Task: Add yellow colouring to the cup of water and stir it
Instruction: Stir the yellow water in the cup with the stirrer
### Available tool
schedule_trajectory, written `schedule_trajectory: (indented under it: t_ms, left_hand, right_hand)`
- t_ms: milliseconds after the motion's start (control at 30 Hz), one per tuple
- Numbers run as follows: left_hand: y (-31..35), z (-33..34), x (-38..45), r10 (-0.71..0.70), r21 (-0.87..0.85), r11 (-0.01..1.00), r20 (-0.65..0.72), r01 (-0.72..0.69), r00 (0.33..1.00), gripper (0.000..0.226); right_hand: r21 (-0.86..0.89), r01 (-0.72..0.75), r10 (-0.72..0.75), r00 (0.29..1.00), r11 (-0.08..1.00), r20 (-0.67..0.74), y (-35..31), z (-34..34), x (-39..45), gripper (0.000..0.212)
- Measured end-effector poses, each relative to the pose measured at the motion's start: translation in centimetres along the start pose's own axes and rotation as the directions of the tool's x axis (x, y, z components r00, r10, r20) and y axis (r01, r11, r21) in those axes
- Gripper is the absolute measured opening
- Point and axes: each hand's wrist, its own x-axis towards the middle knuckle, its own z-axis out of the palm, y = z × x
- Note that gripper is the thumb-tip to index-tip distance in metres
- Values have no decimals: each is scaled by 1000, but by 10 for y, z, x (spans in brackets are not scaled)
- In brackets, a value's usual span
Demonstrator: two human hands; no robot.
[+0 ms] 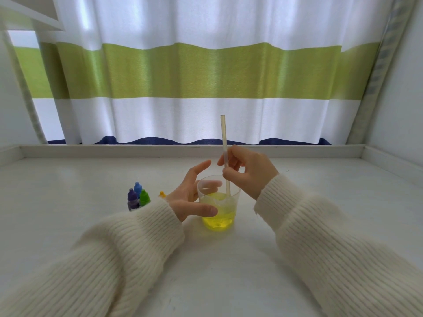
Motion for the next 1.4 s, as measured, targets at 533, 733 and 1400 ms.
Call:
schedule_trajectory:
  t_ms: [533,733,1400]
  left_hand:
    - [-2,-1,1,11,16,1000,20,-11,1000,94]
    - [-2,-2,2,-5,16,1000,19,5,1000,95]
    - [-2,0,2,-5,47,999,5,5,1000,92]
  right_hand:
    - [155,19,-27,998,988,50,-6,2,-1,9]
    - [54,37,-38,999,998,21,-2,2,0,10]
    - [165,-23,19,1000,986,23,-5,2,-1,12]
